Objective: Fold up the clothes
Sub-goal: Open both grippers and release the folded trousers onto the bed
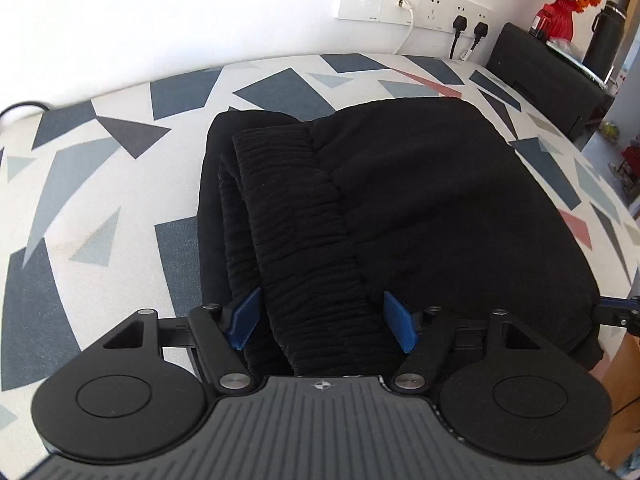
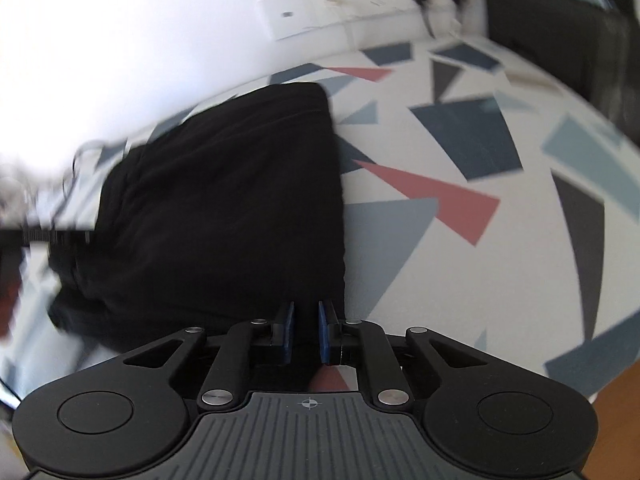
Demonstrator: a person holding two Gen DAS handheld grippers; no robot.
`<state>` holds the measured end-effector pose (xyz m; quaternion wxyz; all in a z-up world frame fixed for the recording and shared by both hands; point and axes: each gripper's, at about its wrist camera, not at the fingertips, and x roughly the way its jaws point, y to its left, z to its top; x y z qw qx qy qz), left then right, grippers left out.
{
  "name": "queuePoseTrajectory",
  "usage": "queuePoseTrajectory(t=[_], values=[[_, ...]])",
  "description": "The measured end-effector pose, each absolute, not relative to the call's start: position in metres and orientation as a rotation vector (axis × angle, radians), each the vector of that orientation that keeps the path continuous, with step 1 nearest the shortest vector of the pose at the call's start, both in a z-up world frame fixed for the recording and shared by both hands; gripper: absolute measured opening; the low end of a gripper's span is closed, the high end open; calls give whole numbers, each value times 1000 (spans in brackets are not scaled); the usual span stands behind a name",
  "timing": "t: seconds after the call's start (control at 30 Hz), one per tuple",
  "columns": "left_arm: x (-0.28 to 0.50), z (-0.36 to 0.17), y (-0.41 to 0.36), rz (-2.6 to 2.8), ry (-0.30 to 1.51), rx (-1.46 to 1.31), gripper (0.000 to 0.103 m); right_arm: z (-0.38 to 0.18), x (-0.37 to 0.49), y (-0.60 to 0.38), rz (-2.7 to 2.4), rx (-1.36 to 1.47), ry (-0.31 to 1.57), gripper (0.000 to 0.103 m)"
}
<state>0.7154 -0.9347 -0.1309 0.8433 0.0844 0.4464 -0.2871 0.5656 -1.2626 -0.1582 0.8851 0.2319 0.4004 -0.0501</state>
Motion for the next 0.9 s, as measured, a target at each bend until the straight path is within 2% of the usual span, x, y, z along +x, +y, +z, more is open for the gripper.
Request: queuePoseTrajectory(t=[0.1, 0.2, 0.23, 0.27, 0.33, 0.43, 0.6, 0.9], values=[[713, -131, -935, -596, 938, 173, 70, -156, 564, -1260, -108, 457, 823, 12], [708, -128, -934, -581, 929, 185, 75, -153, 563, -1257, -112, 432, 814, 14], [706, -125, -934, -572, 923, 195, 79, -153, 562, -1256, -113, 424, 811, 23], [702, -121, -933, -567, 913, 205, 80, -152, 562, -1255, -115, 415, 807, 38], [696, -115, -928, -562, 886, 222, 86, -150, 561, -1253, -117, 399, 801, 53], [688, -108, -920, -531, 858, 243, 93, -150, 564, -1257, -134, 436, 768, 58], [681, -107, -904, -472, 847, 206, 96, -149, 571, -1265, -164, 507, 710, 66], [678, -110, -893, -419, 848, 168, 100, -162, 607, -1238, -98, 372, 800, 81]])
